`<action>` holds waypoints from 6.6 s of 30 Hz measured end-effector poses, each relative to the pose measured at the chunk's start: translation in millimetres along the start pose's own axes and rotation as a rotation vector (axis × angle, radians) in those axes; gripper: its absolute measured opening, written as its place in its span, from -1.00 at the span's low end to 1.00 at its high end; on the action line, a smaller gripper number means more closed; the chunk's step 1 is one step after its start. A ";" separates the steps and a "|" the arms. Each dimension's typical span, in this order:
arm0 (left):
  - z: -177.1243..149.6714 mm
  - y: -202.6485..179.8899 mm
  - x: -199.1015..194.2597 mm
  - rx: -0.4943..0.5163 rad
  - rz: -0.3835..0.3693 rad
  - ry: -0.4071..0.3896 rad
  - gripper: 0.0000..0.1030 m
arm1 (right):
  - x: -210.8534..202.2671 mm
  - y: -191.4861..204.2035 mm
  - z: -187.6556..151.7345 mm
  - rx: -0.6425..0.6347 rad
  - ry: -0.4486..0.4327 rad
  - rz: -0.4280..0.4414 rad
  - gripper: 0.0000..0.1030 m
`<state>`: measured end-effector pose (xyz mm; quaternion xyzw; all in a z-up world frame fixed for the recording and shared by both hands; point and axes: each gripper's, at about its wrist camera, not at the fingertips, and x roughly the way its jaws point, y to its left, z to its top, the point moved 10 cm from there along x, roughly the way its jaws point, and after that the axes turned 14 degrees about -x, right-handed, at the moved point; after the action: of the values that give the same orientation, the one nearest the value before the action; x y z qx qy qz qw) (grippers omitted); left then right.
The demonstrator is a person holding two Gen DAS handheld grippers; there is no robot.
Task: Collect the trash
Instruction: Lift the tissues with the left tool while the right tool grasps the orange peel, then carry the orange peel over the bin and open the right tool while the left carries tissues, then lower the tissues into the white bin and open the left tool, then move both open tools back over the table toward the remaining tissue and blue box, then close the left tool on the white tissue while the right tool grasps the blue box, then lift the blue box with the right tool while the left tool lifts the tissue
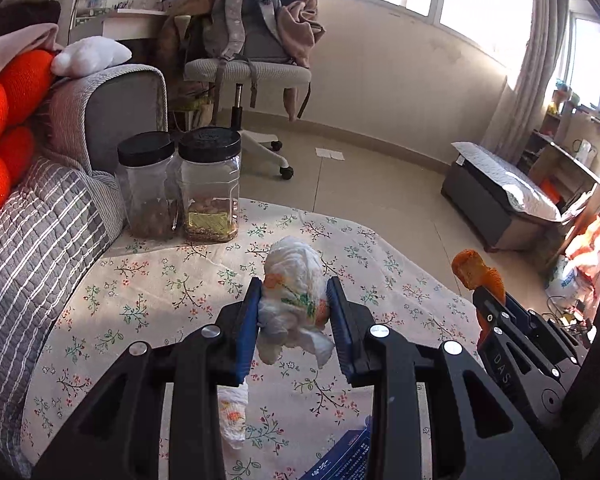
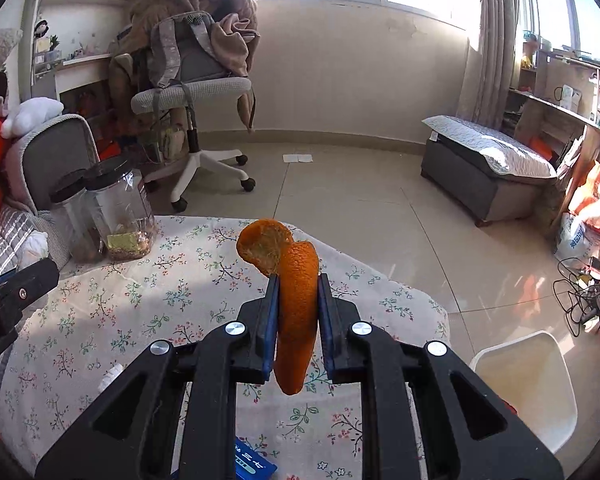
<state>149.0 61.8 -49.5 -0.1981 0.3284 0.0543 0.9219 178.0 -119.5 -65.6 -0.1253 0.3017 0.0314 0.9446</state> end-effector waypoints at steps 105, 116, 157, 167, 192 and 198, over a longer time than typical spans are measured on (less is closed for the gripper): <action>-124.4 -203.4 22.2 0.272 -0.026 0.141 0.81 | -65.7 -248.5 -107.5 0.286 0.131 -0.390 0.86; -97.2 -87.4 39.1 0.206 0.153 0.166 0.81 | -21.8 -123.6 -72.7 0.055 0.155 -0.203 0.86; -102.2 102.1 86.5 0.064 0.176 0.522 -0.29 | 4.8 116.1 -161.5 0.319 0.642 0.267 0.86; -45.5 89.9 48.1 -0.022 0.064 0.384 -0.29 | 20.5 126.1 -167.9 0.289 0.664 0.241 0.23; -11.5 105.2 47.5 -0.194 0.063 0.242 -0.29 | 30.9 99.8 -2.7 0.062 0.176 0.146 0.06; 11.9 88.0 32.9 -0.172 0.043 0.108 -0.29 | 13.4 84.2 29.7 -0.004 0.009 0.073 0.07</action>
<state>161.3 146.1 -90.8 -0.2721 0.3759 0.0915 0.8811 194.3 -30.7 -68.3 -0.1162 0.3101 0.0657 0.9413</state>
